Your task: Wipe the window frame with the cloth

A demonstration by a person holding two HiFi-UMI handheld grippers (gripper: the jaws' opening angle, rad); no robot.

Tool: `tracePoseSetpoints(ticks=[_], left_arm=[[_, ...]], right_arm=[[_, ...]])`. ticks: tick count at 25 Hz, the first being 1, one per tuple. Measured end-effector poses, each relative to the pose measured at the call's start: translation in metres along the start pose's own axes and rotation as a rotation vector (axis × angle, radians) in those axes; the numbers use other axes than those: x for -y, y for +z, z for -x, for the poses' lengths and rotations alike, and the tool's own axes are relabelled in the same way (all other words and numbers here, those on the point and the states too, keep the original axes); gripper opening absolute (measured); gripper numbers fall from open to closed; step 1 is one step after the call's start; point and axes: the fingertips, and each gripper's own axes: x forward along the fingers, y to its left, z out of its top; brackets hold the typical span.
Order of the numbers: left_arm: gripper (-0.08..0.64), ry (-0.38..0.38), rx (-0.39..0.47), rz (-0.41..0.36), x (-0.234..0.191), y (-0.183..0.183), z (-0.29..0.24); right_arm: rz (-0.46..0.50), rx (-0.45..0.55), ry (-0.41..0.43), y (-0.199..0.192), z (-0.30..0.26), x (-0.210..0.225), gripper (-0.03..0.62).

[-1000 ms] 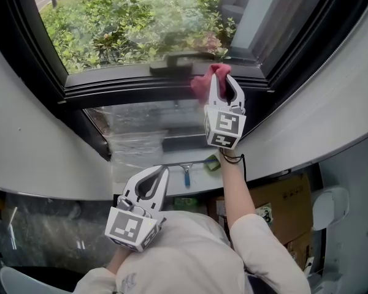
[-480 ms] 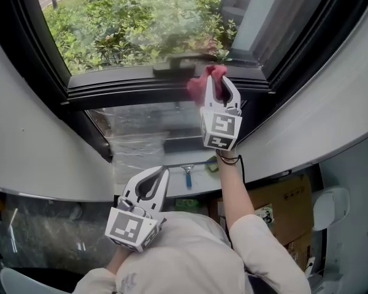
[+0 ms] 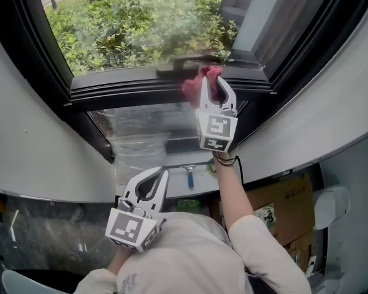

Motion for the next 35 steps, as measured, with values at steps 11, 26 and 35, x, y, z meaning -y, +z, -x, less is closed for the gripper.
tracePoseSetpoints(ticks=[11, 26, 35], left_arm=[[0.008, 0.001, 0.0, 0.005, -0.007, 0.0, 0.004], [0.008, 0.078, 0.006, 0.012, -0.028, 0.003, 0.014], [0.008, 0.196, 0.051, -0.057, -0.084, 0.037, 0.046]], right_arm=[[0.004, 0.005, 0.009, 0.005, -0.002, -0.02, 0.086], [0.006, 0.019, 0.06, 0.013, -0.002, -0.049, 0.086], [0.02, 0.001, 0.106, 0.021, -0.01, -0.057, 0.087]])
